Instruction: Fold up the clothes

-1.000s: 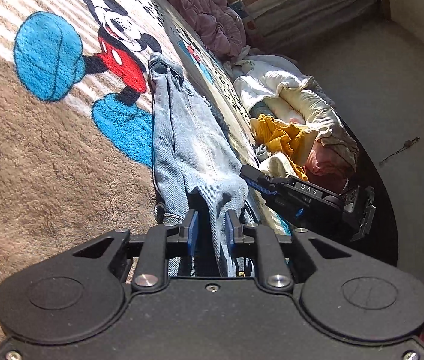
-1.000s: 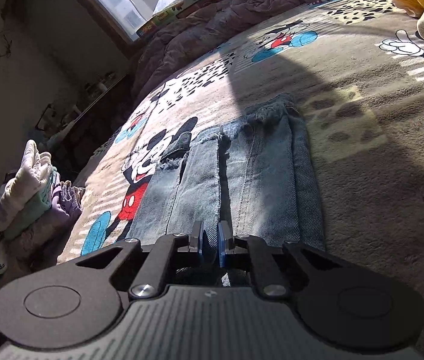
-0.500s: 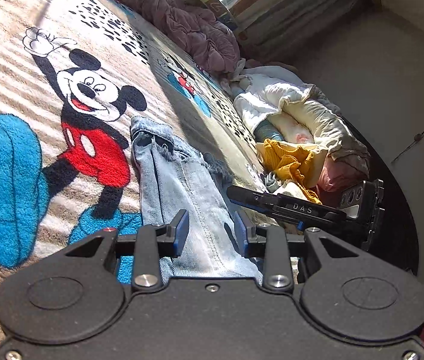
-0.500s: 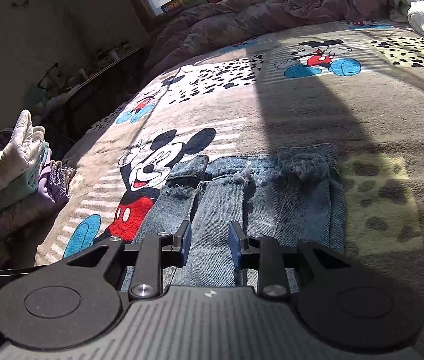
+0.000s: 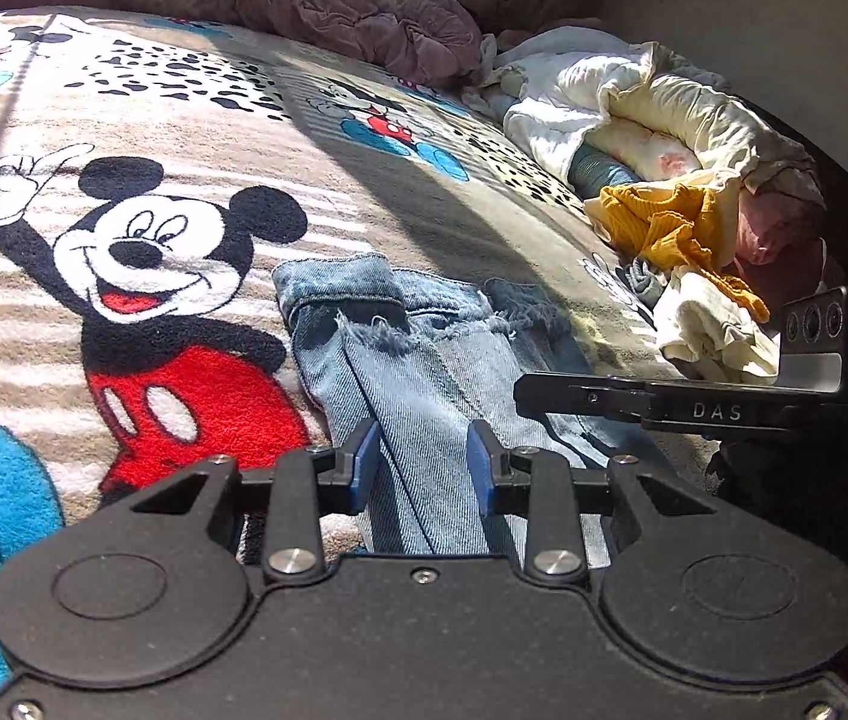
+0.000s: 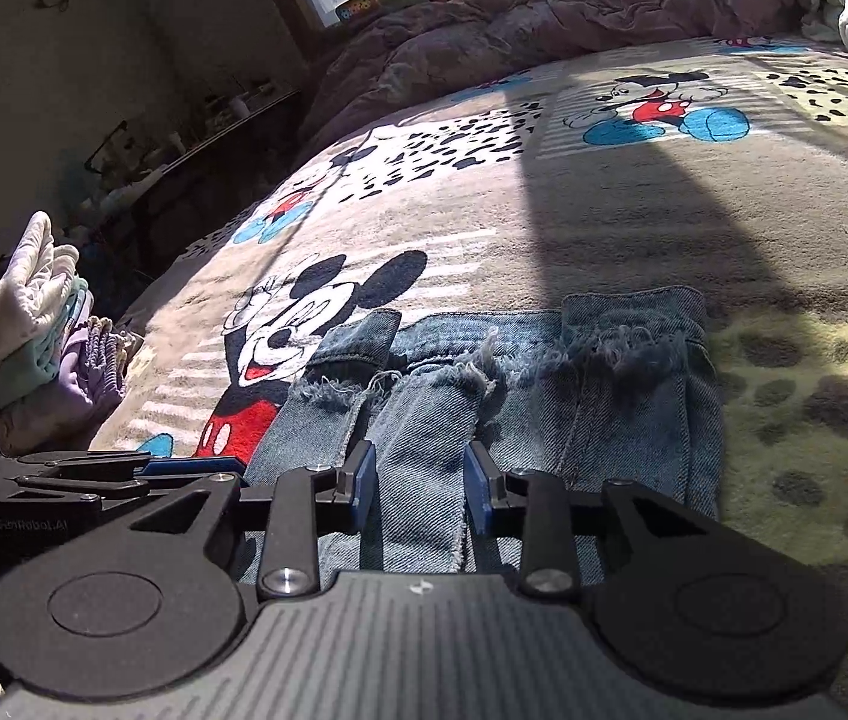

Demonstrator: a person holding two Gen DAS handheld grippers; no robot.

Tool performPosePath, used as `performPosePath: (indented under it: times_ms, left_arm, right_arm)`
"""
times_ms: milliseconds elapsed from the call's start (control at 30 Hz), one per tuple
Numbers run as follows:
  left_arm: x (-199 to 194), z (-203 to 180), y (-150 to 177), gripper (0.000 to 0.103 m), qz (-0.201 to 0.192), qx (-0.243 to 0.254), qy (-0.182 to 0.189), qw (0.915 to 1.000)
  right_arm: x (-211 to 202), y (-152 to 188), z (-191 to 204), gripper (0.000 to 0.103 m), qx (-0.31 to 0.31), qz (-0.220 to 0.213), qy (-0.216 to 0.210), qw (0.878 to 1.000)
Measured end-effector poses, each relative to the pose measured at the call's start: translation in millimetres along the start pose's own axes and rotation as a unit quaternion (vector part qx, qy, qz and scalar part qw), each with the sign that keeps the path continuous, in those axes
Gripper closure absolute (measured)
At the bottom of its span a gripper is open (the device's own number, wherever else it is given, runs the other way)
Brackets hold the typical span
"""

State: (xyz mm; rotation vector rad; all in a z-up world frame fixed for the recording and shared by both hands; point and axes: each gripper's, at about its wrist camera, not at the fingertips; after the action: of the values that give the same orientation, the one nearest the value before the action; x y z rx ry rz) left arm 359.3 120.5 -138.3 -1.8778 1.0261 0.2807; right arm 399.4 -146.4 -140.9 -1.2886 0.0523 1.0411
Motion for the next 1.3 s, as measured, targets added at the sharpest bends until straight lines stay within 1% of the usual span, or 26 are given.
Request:
performPosePath:
  times_ms: [67, 100, 133, 167, 200, 267, 300, 400, 500, 533, 633, 767, 867, 900, 1000, 1067, 1133, 1167, 1200, 1233, 1300]
  left_arm:
    - [2.7, 3.5, 0.7, 0.075, 0.003, -0.011, -0.004, 0.9999]
    - [3.3, 5.7, 0.7, 0.075, 0.003, -0.019, 0.001, 0.9998]
    - [3.9, 6.5, 0.4, 0.078, 0.002, -0.021, -0.001, 0.9998]
    - [4.4, 7.0, -0.1, 0.089, 0.000, -0.022, -0.002, 0.9998]
    - [4.5, 6.5, -1.2, 0.103, -0.003, -0.018, -0.003, 0.9998]
    - [4.0, 5.2, -3.6, 0.103, -0.011, -0.010, -0.004, 0.9999]
    - [0.4, 3.0, -5.1, 0.103, -0.021, -0.004, -0.002, 0.9998]
    - [-12.1, -5.4, -9.5, 0.103, -0.059, 0.015, 0.014, 0.9980]
    - [-14.3, -11.4, -13.9, 0.103, -0.077, 0.034, 0.007, 0.9964]
    - [-12.3, -10.6, -14.2, 0.103, -0.077, 0.032, 0.005, 0.9965]
    - [-8.9, -10.3, -13.5, 0.103, -0.082, 0.036, -0.007, 0.9960]
    - [-12.0, -11.8, -16.8, 0.103, -0.091, 0.031, -0.005, 0.9954]
    - [-1.8, -8.8, -12.7, 0.103, -0.082, 0.026, -0.029, 0.9959]
    - [1.3, -8.2, -11.2, 0.103, -0.079, 0.026, -0.046, 0.9955]
    - [4.4, -5.0, -11.0, 0.103, -0.070, 0.022, -0.049, 0.9961]
    - [6.4, -6.3, -8.7, 0.103, -0.060, 0.032, -0.043, 0.9968]
    - [3.0, -8.6, -8.7, 0.101, -0.066, 0.037, -0.050, 0.9959]
    - [-1.1, -10.0, -9.3, 0.098, -0.072, 0.040, -0.054, 0.9951]
    - [-5.2, -11.4, -9.9, 0.097, -0.078, 0.044, -0.058, 0.9943]
    - [-9.5, -13.0, -10.4, 0.097, -0.083, 0.048, -0.061, 0.9935]
    - [-19.9, -18.6, -10.2, 0.097, -0.091, 0.059, -0.064, 0.9921]
  right_arm:
    - [-0.9, 0.5, -2.3, 0.069, 0.008, -0.004, -0.004, 1.000]
    - [-1.3, 0.7, -3.4, 0.069, 0.012, -0.006, -0.007, 1.000]
    - [-1.8, 1.0, -4.6, 0.069, 0.017, -0.009, -0.009, 1.000]
    - [-2.3, 1.2, -5.7, 0.069, 0.021, -0.011, -0.011, 1.000]
    - [-3.2, 1.7, -6.6, 0.070, 0.024, -0.015, -0.012, 1.000]
    - [-4.3, 3.2, -7.6, 0.087, 0.025, -0.021, -0.019, 0.999]
    - [-5.6, 3.7, -6.7, 0.100, 0.021, -0.024, -0.019, 0.999]
    - [-14.4, 2.6, -3.9, 0.100, 0.015, -0.048, -0.017, 0.999]
    - [-25.2, 0.5, -1.1, 0.100, 0.012, -0.078, -0.014, 0.997]
    - [-28.2, -0.2, -0.1, 0.100, 0.011, -0.086, -0.012, 0.996]
    - [-26.5, -2.3, 4.1, 0.100, -0.005, -0.084, 0.000, 0.996]
    - [-24.3, -5.0, 9.6, 0.100, -0.027, -0.080, 0.016, 0.996]
    - [-18.7, -5.9, 11.8, 0.100, -0.039, -0.071, 0.031, 0.996]
    - [-14.7, -5.6, 11.5, 0.101, -0.041, -0.064, 0.037, 0.996]
    - [-3.6, -4.9, 10.7, 0.101, -0.052, -0.047, 0.055, 0.996]
    - [0.7, -6.0, 9.8, 0.100, -0.049, -0.033, 0.061, 0.996]
    - [-9.6, -6.1, 18.4, 0.098, -0.063, -0.047, 0.083, 0.993]
    - [-19.2, -6.0, 25.6, 0.098, -0.075, -0.056, 0.085, 0.992]
    - [-31.7, -5.2, 35.1, 0.097, -0.084, -0.066, 0.080, 0.991]
    - [-44.4, -2.7, 45.8, 0.097, -0.091, -0.072, 0.062, 0.991]
    - [-69.7, 6.9, 72.8, 0.097, -0.113, -0.075, 0.009, 0.991]
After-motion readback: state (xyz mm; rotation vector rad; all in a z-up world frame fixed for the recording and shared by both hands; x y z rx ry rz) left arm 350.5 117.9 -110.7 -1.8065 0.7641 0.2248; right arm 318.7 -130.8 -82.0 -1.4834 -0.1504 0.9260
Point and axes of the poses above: each gripper's, at about its wrist camera, not at the fingertips, and x roughly the way its jaws point, z to its left, y to its underside, and after that the axes turned 8 degrees about -x, right-handed
